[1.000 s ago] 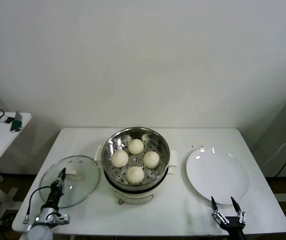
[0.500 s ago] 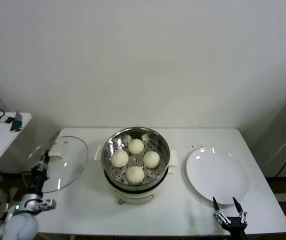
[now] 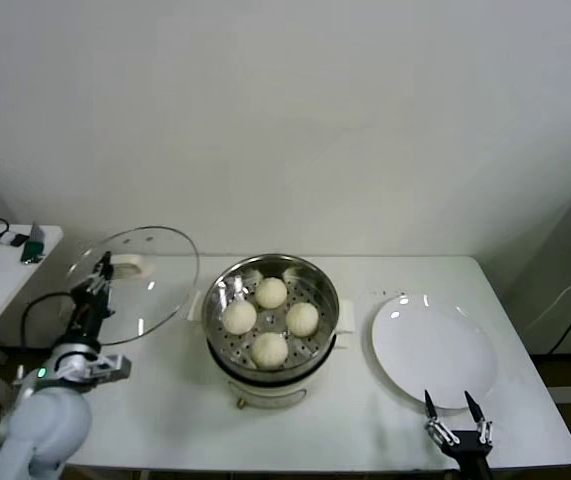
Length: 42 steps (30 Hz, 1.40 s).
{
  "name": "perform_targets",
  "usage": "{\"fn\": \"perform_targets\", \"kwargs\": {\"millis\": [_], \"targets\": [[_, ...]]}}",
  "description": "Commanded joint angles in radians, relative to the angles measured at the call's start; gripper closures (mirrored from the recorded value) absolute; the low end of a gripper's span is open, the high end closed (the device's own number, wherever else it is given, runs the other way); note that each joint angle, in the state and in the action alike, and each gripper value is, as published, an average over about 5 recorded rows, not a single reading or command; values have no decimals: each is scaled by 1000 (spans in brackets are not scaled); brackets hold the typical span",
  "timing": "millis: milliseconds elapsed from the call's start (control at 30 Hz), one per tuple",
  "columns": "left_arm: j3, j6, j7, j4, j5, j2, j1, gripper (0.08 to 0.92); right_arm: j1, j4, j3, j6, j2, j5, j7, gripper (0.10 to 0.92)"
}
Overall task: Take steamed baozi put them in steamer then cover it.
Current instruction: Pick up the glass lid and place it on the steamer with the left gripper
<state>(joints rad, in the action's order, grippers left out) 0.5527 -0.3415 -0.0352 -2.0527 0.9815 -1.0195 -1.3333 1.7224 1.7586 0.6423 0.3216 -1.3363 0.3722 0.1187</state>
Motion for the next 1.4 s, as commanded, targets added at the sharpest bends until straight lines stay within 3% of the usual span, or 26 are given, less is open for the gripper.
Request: {"fn": "perform_targets", "kwargs": {"millis": [33,267,433,600,833,1167,1400], "targets": [[-395,-271,-241,-139,343,-191,157,860,-18,-7,-18,6,-4,-19,1,203],[-541,-266,-340,-102,581,-363,176,860,-45,-26,-29,6,-5,-45,-3,203],[-591,-239,-341,-66,684,-472,152,860,-63,-42,-34,7,-6,-50,-6,203],[-610,-220,-314,-25,734,-534,142,860,-69,-45,-36,8,-5,-47,-8,203],[-611,-215,-277,39,747,-561,143,860,-72,-47,-36,12,-3,-44,-8,203],[-555,-230,-238,89,710,-504,134,860,-75,-46,-29,14,-2,-40,-9,203],[-554,-228,-209,103,694,-512,127,860,-80,-49,-28,15,-5,-40,-10,203]]}}
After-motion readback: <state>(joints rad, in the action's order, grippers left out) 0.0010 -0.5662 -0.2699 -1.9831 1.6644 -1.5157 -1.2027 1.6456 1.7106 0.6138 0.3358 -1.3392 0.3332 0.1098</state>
